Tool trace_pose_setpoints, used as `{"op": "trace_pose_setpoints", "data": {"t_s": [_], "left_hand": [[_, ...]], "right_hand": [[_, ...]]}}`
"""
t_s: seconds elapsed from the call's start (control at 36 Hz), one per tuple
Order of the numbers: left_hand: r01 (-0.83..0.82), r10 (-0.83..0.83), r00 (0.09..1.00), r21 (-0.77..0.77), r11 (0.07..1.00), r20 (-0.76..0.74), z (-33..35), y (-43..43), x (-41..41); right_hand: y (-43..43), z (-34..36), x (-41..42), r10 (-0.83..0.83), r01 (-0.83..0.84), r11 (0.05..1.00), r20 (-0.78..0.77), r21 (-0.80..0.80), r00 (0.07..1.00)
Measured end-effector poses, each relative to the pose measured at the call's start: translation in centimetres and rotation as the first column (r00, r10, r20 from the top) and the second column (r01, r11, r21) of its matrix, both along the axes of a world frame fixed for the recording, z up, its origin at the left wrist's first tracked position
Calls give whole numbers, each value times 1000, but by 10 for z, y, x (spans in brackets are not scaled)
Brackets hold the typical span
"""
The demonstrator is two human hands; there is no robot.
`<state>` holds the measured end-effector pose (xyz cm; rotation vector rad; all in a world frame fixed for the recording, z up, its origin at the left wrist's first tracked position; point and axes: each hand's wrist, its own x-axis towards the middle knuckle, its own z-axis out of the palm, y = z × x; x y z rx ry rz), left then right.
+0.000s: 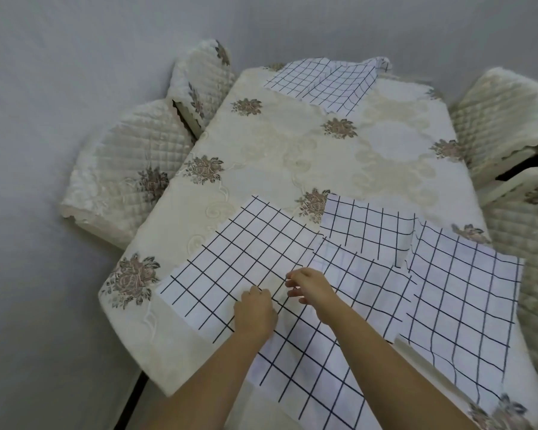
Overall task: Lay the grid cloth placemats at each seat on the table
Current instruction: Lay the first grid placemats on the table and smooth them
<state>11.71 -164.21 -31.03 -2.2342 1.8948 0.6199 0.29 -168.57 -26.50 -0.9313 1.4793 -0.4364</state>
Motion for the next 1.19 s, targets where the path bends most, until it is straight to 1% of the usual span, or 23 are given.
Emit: {"op": "trace_pose_setpoints", "data": {"t_s": [0.08, 0.17, 0.28, 0.47, 0.58, 0.61, 0.67, 0.72, 0.75, 0.78, 0.83, 0.89, 0.92, 0.97, 1.06, 1.11, 1.14, 1.19], "left_hand": [[-4, 3, 1000, -3, 1000, -10, -1, -1, 0], [6, -6, 1000, -7, 1000, -18, 0, -1, 1], [16, -16, 999, -20, 1000, -41, 3, -1, 3], [70, -76, 996, -102, 992, -48, 22, -5, 9], [89, -99, 994, -169, 982, -53, 38, -8, 10], [92, -104, 993, -186, 978, -57, 42, -9, 11], [100, -115, 992, -220, 970, -57, 51, -10, 13], [120, -135, 990, -243, 963, -47, 59, -10, 14], [131, -145, 989, -256, 958, -34, 65, -10, 15], [148, -158, 987, -262, 954, -18, 69, -11, 15], [181, -183, 983, -285, 941, 18, 79, -10, 16], [205, -202, 978, -312, 928, 41, 88, -10, 19], [203, -203, 979, -318, 926, 34, 93, -10, 20], [172, -182, 983, -321, 931, -2, 101, -12, 25], [141, -159, 987, -334, 932, -26, 114, -14, 34], [130, -148, 989, -350, 928, -25, 123, -14, 40], [121, -140, 990, -358, 926, -29, 128, -14, 43], [108, -132, 991, -376, 920, -37, 136, -15, 49]], "right_hand": [[0, -5, 2, 22, -22, 1000, -12, 5, 1000], [1, -8, 2, 66, -67, 997, -51, -24, 997], [1, -12, 3, 184, -206, 973, -181, -107, 966], [-3, -4, 6, 296, -372, 903, -316, -216, 901], [-7, 1, 8, 368, -507, 820, -432, -267, 823], [-8, 1, 8, 383, -550, 786, -475, -283, 792], [-8, 4, 8, 395, -654, 694, -601, -301, 695], [-6, 9, 10, 300, -738, 568, -743, -364, 598], [-7, 12, 12, 224, -759, 504, -785, -414, 577], [-7, 14, 12, 175, -784, 454, -821, -423, 544], [-10, 18, 13, 109, -818, 379, -856, -434, 505], [-12, 27, 13, 114, -842, 322, -865, -433, 488], [-13, 31, 12, 126, -849, 303, -865, -434, 487], [-15, 37, 11, 122, -861, 295, -877, -414, 464], [-16, 47, 11, 176, -880, 292, -884, -373, 433], [-19, 54, 10, 173, -879, 294, -884, -375, 435], [-20, 58, 9, 172, -886, 288, -890, -364, 422], [-22, 66, 6, 154, -890, 255, -893, -378, 423]]}}
